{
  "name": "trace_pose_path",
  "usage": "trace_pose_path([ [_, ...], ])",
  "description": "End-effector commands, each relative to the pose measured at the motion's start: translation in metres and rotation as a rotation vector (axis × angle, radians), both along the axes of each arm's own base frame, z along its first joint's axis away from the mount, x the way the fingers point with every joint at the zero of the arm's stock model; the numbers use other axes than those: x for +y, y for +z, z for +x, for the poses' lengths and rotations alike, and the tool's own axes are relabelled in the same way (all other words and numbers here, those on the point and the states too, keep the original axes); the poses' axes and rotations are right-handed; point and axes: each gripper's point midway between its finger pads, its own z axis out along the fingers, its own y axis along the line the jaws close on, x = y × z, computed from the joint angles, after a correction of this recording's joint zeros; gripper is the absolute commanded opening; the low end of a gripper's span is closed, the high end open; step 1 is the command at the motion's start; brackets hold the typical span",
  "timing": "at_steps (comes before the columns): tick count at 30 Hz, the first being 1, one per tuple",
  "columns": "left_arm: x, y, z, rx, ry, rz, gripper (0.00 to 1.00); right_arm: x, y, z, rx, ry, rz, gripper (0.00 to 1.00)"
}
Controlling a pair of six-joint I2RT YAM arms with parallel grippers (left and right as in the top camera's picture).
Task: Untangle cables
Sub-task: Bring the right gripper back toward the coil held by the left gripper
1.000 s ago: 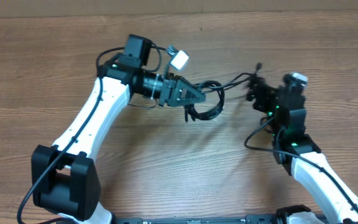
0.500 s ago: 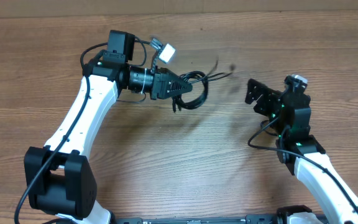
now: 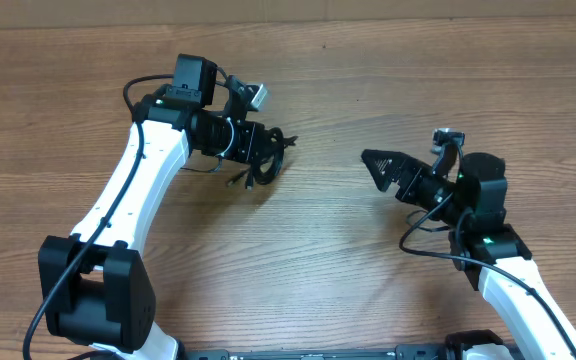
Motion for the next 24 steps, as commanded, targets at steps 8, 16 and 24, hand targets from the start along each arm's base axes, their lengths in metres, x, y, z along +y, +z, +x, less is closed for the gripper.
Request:
trace_pose_path([
  [8,-0.015,0.03,-0.009,-0.182,-0.196,-0.074,0.04,0.04,0.008,-0.025,0.396,0.014,0.41,0.97],
  [16,-0.026,0.042,-0.017,-0.228,-0.232,-0.066,0.04,0.077,-0.03,-0.03,0.633,-0.123,0.462,0.98],
  [24,-0.023,0.069,-0.029,-0.332,-0.224,0.025,0.04,0.076,-0.013,-0.001,0.503,-0.189,0.528,0.96],
])
